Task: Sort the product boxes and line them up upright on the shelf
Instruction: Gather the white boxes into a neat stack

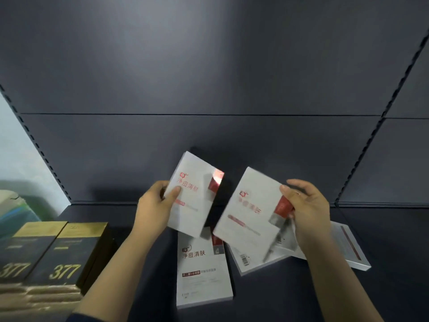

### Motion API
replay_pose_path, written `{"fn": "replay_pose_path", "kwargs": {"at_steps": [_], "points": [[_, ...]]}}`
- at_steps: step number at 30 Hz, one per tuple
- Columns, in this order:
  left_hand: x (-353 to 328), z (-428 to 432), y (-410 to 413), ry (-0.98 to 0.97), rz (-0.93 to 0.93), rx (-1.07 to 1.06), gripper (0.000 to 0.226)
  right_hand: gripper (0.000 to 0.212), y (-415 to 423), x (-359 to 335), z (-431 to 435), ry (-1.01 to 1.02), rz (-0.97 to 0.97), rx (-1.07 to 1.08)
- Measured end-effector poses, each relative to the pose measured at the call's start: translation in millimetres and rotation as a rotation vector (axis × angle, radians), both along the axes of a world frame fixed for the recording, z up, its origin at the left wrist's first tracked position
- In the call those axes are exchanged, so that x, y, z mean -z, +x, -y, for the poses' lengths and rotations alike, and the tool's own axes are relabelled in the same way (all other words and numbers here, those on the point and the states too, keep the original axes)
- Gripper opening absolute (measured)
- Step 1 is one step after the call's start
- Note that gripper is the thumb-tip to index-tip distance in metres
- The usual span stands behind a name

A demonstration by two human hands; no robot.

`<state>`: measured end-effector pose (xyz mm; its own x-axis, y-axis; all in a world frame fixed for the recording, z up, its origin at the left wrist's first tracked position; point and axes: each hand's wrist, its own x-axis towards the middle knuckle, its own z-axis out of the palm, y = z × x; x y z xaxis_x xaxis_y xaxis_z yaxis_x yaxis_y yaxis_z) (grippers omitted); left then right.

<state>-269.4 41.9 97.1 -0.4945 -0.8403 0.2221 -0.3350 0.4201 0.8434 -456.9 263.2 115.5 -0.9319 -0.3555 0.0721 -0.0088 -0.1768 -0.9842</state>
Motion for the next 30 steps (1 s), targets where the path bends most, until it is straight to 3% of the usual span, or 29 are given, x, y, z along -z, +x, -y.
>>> {"fn": "replay_pose_path", "kwargs": {"at_steps": [5, 9, 16, 30], "points": [[24, -26, 16, 0.32, -0.203, -0.041, 0.02, 0.019, 3, 16, 7, 0.041, 0.111, -0.056], [47, -41, 22, 0.477, -0.249, -0.102, 0.028, 0.019, 8, 24, 14, 0.073, 0.145, -0.089], [63, -53, 32, 0.61, -0.28, -0.102, 0.025, 0.017, 15, 27, 20, 0.173, 0.166, -0.15], [69, -62, 36, 0.628, -0.339, 0.0, 0.012, 0.024, 25, 43, 31, 0.282, 0.201, -0.192]]}}
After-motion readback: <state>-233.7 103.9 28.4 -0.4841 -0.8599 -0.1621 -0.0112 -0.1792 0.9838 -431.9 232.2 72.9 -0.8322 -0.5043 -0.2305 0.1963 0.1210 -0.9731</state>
